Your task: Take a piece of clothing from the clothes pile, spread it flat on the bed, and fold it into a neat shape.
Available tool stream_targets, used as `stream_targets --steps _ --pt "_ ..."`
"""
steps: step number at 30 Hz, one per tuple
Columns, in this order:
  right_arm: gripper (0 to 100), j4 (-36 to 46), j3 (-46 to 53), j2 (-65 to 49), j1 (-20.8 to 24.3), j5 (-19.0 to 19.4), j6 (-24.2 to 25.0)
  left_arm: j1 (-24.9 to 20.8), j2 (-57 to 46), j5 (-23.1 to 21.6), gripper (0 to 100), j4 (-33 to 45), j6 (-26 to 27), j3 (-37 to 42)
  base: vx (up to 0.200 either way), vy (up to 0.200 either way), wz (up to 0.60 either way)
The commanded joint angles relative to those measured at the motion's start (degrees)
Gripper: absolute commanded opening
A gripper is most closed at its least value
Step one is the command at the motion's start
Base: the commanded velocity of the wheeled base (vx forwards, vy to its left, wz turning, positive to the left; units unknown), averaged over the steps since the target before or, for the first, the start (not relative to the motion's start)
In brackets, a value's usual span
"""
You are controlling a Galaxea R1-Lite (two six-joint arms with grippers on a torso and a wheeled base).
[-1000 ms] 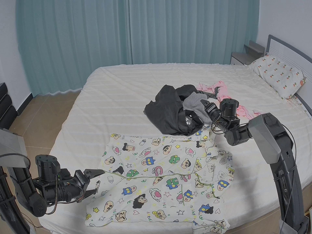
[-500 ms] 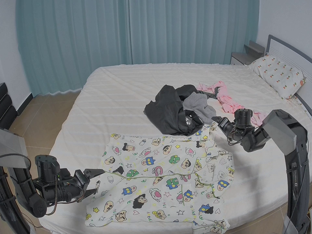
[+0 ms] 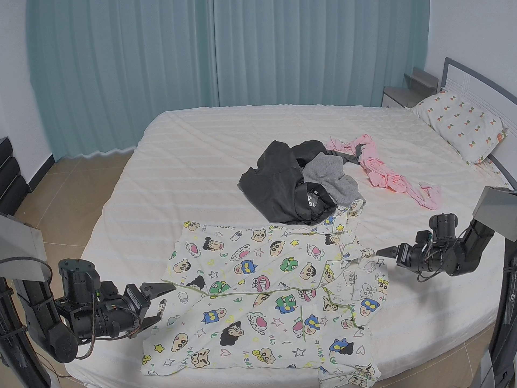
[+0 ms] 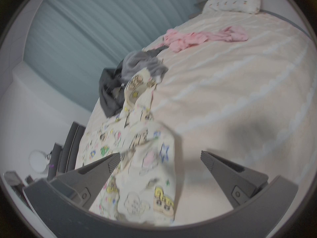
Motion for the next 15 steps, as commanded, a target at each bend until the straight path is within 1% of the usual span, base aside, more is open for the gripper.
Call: stream_targets --steps 1,6,11,15 --pt "100 0.11 2.96 -0.54 1.69 0.61 -0.67 -0.5 0.1 -0.01 100 -0.04 -0.03 0.18 0.0 0.0 0.0" --pt "100 1.08 2.78 0.78 4.42 0.26 -1.11 -0.5 0.1 -0.01 100 -0.04 -0.03 0.18 0.0 0.0 0.0" --pt "100 1.25 2.78 1.22 5.12 -0.45 -1.2 -0.5 0.1 -0.01 100 -0.12 -0.03 0.1 0.0 0.0 0.0" --pt "100 1.25 2.96 1.13 5.21 -1.24 -2.25 -0.5 0.1 -0.01 100 -0.12 -0.03 0.1 0.0 0.0 0.0"
